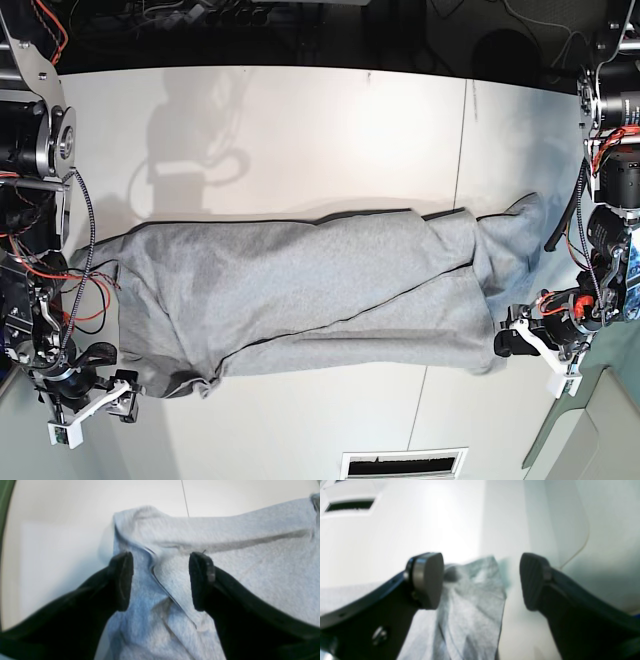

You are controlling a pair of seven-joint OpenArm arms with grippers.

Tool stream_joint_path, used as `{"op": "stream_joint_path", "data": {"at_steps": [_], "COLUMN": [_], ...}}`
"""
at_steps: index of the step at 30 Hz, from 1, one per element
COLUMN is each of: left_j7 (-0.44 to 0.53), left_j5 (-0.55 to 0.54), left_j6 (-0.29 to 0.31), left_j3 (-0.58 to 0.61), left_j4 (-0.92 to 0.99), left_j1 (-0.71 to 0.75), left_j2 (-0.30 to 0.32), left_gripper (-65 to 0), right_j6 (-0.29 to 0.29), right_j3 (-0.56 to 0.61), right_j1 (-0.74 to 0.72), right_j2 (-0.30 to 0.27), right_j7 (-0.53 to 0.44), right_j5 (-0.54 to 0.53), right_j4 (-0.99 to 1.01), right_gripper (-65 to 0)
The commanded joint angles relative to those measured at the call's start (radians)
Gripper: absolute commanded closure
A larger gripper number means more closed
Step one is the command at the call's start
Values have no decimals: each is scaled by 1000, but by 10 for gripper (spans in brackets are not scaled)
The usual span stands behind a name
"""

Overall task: Layout the t-shirt on the table in an organized manner, then fold the t-shirt properly
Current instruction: 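Lift the shirt and pull the grippers apart to stretch it out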

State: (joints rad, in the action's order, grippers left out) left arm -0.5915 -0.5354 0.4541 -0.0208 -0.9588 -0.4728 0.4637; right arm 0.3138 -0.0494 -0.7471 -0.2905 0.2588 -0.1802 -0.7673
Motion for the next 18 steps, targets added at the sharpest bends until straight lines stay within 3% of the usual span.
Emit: {"op": "stream_joint_path", "data": {"at_steps": [1, 4, 8, 13, 18], "left_j7": [-3, -77, -117, -113, -50], "left_j5": [-30, -111, -180, -186, -177], "left_j6": [26, 90, 127, 119, 46], "left_j3": [-6, -6, -6, -8, -41], "left_j4": [-18, -20, -43, -50, -49], "left_j1": [-31, -19, 57, 170, 254], "left_j2": [32, 66, 119, 145, 143], "left_gripper": [-374, -374, -374, -374, -374], "right_j6": [0, 0, 1, 30, 42], "right_j3": [-8, -39, -124, -217, -219], "right_j1": [-32, 13, 119, 278, 401], "right_j2": [-9, -15, -23, -52, -99], "right_j7": [-15, 53, 206, 211, 172], "right_j5": [-11, -29, -85, -90, -119], "right_j4": [-18, -50, -161, -222, -222], "right_gripper": [-453, -453, -453, -453, -453]}}
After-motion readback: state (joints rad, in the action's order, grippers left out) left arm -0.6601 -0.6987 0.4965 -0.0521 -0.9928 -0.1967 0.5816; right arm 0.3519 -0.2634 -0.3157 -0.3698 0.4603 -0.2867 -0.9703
